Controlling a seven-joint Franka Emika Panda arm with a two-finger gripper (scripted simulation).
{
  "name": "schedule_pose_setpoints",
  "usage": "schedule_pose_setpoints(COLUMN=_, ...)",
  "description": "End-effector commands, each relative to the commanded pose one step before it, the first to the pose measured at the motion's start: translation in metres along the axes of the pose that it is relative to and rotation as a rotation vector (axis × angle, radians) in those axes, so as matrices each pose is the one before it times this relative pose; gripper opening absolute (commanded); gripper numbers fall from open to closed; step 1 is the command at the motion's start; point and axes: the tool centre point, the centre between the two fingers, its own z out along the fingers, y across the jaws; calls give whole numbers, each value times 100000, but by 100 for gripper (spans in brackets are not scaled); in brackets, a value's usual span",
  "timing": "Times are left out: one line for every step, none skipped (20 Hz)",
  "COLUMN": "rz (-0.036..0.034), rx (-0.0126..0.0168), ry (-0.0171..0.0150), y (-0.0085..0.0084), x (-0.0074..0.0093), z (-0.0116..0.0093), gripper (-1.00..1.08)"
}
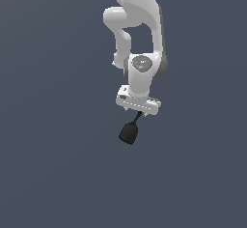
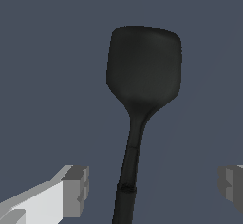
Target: Pick up the object and move it to a goal position.
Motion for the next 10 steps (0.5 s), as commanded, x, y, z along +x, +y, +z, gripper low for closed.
schedule_pose_setpoints(rz=3023, rx=-229, ry=252, y=-47, x=-653, z=657, gripper=100)
schedule_pose_setpoints(rz=890, rx=-78, ry=56, y=-9, x=-211, z=204, gripper=100)
schedule_pose_setpoints(rz=783, rx=-69, ry=50, y=-6, x=-187, z=179, gripper=100)
schedule_pose_setpoints(rz=680, rx=-59, ry=45, y=-2, x=-162, z=154, gripper=100)
schedule_pose_setpoints(rz=578, rx=-50, ry=39, y=2, x=-137, z=129, gripper=100)
schedule_pose_setpoints(rz=471, rx=-41, ry=32, y=1, x=-113, z=105, gripper=100)
schedule_pose_setpoints(rz=363, rx=-32, ry=25, y=1, x=-89, z=81, gripper=100)
schedule_pose_setpoints(rz=266, rx=-23, ry=18, y=4, x=-62, z=58, gripper=100)
schedule_pose_setpoints(rz=153, rx=-13, ry=11, y=0, x=-39, z=35, gripper=100)
schedule_pose_setpoints(rz=69, rx=-6, ry=5, y=8, x=-8, z=11, gripper=100)
